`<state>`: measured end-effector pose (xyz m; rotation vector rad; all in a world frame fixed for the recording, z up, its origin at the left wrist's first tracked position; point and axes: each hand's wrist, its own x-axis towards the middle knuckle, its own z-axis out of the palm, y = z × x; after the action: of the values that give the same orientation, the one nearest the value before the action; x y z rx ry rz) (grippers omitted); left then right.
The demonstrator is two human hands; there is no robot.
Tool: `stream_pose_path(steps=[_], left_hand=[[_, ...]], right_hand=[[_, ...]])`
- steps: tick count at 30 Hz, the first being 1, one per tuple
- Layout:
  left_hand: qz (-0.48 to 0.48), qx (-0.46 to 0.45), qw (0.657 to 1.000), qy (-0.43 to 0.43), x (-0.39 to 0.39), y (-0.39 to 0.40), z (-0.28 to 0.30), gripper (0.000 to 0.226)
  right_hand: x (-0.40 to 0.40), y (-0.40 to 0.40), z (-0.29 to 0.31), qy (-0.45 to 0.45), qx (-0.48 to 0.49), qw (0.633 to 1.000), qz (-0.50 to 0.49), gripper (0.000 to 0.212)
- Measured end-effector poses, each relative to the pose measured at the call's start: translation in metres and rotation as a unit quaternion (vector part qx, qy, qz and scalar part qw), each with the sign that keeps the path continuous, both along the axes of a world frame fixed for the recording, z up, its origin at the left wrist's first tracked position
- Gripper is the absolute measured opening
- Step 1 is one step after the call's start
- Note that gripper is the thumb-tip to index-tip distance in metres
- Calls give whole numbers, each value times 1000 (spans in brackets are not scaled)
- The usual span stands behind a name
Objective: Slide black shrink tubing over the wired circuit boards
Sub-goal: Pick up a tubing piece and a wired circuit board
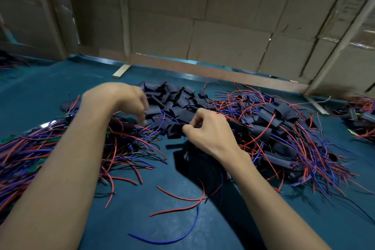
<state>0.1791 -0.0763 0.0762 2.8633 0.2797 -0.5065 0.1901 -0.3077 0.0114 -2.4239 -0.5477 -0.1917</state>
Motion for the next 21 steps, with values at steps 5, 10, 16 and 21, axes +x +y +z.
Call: stream_pose_path(steps=[5,10,16,21], left_hand=[[28,-12,994,101,-15,26,-4,39],[-30,-11,995,96,-11,16,-5,15],[-11,-54,998,-22,-15,18,8,9],[-52,-70,991,-103,-24,24,27,14]], right_hand=[[-6,6,20,61,205,977,-12,28],[-11,2,40,230,387,891,59,19],[-11,-9,52,376,456,798,122,36],[-6,-23,55,398,450,781,172,31]])
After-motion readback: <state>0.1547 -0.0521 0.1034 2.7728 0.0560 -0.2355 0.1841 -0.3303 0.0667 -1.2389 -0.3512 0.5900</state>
